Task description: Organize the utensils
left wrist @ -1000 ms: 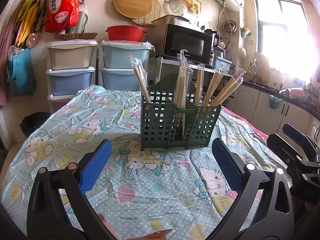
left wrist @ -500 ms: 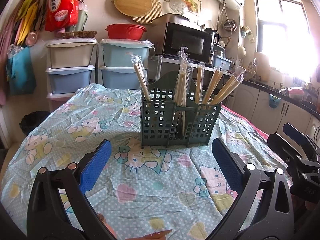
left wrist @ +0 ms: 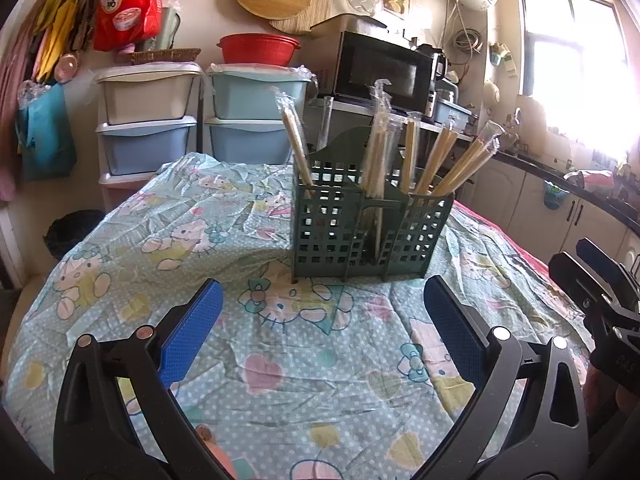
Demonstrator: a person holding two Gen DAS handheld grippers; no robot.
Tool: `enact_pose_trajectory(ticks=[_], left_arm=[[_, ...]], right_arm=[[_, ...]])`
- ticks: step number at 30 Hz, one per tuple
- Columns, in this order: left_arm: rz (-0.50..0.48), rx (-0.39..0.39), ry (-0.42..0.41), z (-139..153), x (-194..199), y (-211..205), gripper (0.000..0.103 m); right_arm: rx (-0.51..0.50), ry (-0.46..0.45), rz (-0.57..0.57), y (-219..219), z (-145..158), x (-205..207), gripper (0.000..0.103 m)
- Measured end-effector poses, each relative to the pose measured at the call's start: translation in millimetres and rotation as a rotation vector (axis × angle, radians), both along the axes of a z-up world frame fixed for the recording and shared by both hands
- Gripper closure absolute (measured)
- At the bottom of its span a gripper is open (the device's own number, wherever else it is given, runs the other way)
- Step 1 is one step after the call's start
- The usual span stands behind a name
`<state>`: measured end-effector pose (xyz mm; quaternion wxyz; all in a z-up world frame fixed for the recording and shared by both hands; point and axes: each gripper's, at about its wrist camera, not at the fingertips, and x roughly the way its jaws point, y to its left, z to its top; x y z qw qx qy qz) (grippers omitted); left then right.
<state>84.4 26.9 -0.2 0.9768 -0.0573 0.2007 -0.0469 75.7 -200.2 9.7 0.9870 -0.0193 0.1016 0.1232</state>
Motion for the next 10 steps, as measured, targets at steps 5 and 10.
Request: enact_pose_trajectory(ticks=[5,10], left_arm=[[0.029,-0.048,0.135,6.6,25.3,33.5,0.010],[0.178,0.006,0.323,4.3,90.0,106.4,0.010]], right_arm=[[0.031,0.049,-0.017,-17.8,6.5,13.1,0.006],[-0.024,0.257,-0.163,-65.4,12.6,79.1,0.006]])
